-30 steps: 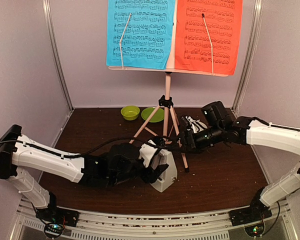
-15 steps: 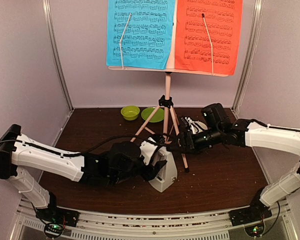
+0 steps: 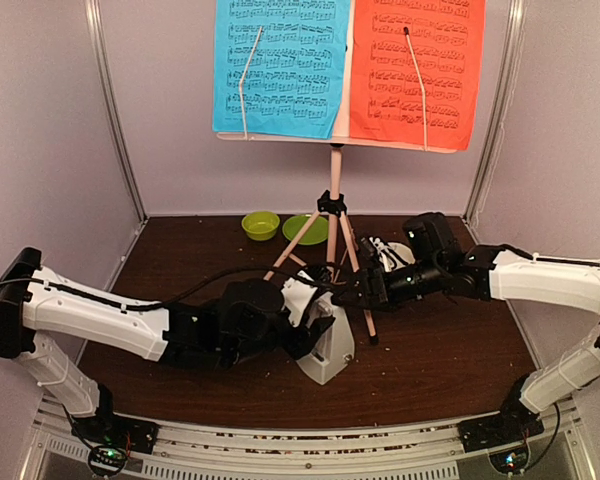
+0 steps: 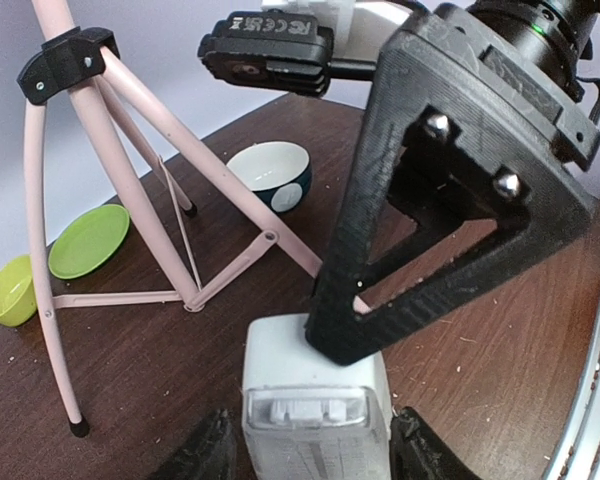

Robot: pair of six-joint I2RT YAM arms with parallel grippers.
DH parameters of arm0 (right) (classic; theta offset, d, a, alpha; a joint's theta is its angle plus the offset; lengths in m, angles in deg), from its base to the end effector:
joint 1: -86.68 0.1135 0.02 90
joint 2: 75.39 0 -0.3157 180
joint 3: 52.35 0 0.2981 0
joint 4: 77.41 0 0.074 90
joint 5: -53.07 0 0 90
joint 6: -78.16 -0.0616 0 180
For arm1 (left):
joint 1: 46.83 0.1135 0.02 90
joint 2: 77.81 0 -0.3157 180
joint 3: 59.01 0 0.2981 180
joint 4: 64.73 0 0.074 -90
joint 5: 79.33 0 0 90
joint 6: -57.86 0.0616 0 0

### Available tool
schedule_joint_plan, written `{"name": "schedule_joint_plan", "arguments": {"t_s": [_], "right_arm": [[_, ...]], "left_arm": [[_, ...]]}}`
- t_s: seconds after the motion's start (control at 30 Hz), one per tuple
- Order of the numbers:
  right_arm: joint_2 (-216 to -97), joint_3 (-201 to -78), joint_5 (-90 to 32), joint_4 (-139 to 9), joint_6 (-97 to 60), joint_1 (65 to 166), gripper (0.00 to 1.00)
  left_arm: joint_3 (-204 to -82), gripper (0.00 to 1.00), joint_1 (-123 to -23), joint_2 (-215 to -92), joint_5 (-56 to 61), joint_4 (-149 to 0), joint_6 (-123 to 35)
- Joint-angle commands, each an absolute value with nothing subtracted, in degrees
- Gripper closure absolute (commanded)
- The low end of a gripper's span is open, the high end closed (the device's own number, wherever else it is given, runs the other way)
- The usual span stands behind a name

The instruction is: Set up the instrument practice props

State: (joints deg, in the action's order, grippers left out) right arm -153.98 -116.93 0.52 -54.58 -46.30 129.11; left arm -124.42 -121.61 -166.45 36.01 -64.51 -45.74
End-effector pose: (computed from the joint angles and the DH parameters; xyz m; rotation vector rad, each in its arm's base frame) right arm 0.2295 0.2605 0.2771 -0.5797 2.3942 1.4003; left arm 0.1320 -0.3846 0.2608 0.7449 1.8320 -0.5870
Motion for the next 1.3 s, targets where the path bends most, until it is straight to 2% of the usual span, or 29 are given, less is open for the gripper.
{"name": "schedule_joint_plan", "arguments": {"t_s": [0.0, 0.33, 0.63, 1.27], "right_arm": [[-154.94, -114.56, -2.45, -51.63, -44.95, 129.66, 0.17], [-156.19, -113.46, -3.77, -50.69, -42.93, 129.67, 0.18], [-157.89, -112.7, -6.13, -49.15, -41.52, 129.57, 0.2], [-158.79, -110.61, -10.0, -46.26, -38.75, 128.55, 0.24]], "left_arm": [[-127.85, 0.46, -120.78, -167.84, 36.83, -65.38, -47.06], [-125.04, 0.63, -120.57, -166.03, 34.5, -63.13, -46.7], [-121.7, 0.73, -120.64, -162.87, 32.72, -63.0, -46.03], [-115.93, 0.78, -121.38, -156.91, 28.93, -61.06, -44.87]]}}
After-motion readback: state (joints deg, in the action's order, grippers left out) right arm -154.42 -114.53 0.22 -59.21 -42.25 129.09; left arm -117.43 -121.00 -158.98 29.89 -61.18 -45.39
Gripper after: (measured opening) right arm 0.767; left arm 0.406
